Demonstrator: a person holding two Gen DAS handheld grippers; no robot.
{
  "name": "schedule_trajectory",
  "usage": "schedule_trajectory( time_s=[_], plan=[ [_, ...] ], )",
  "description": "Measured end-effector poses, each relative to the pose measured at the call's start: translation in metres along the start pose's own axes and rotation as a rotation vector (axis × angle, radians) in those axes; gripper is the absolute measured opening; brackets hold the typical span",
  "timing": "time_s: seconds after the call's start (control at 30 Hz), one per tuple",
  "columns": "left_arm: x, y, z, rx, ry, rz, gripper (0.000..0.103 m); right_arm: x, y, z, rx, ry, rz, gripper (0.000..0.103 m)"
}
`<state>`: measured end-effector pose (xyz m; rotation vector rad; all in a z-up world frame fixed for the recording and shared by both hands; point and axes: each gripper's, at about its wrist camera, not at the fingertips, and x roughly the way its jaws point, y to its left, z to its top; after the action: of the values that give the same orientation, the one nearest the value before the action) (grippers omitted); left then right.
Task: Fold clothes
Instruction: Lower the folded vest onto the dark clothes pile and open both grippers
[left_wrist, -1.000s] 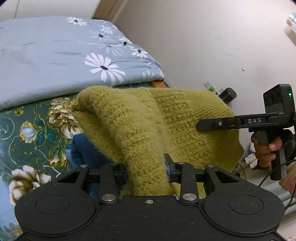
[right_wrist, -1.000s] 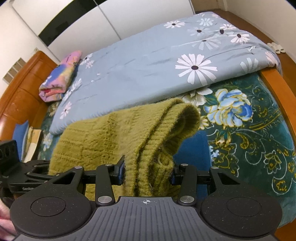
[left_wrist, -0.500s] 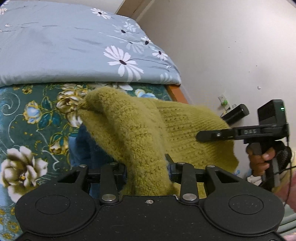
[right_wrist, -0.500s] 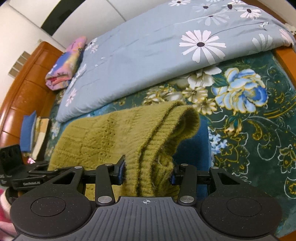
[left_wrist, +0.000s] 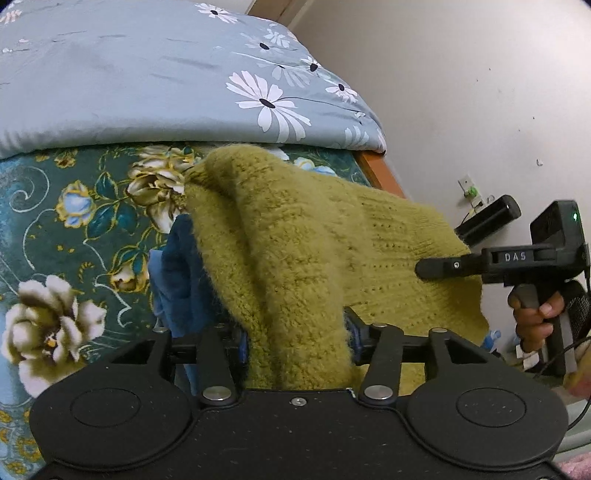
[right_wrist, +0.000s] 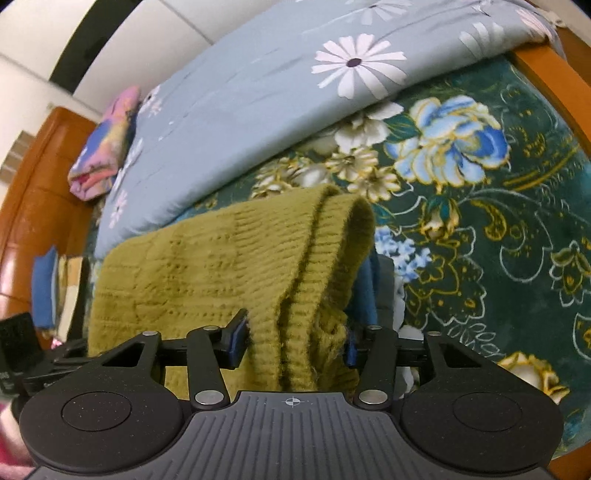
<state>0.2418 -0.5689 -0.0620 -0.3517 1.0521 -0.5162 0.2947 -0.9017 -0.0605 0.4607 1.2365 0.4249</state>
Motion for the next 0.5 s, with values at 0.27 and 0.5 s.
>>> schedule_trajectory(
  time_s=[0.27,0.5],
  plan=[
    [-0.002,-0.008,0.004,0.0,0.024,0.02,0.05,-0.002,0.002,-0.002,-0.014,-0.016,-0.021,0.049],
    [-0.02,-0.023,0.002,0.035,-0.003,0.073,0.066,-0.028,0.02,-0.01,-0.11,-0.092,-0.098,0.057]
  ],
)
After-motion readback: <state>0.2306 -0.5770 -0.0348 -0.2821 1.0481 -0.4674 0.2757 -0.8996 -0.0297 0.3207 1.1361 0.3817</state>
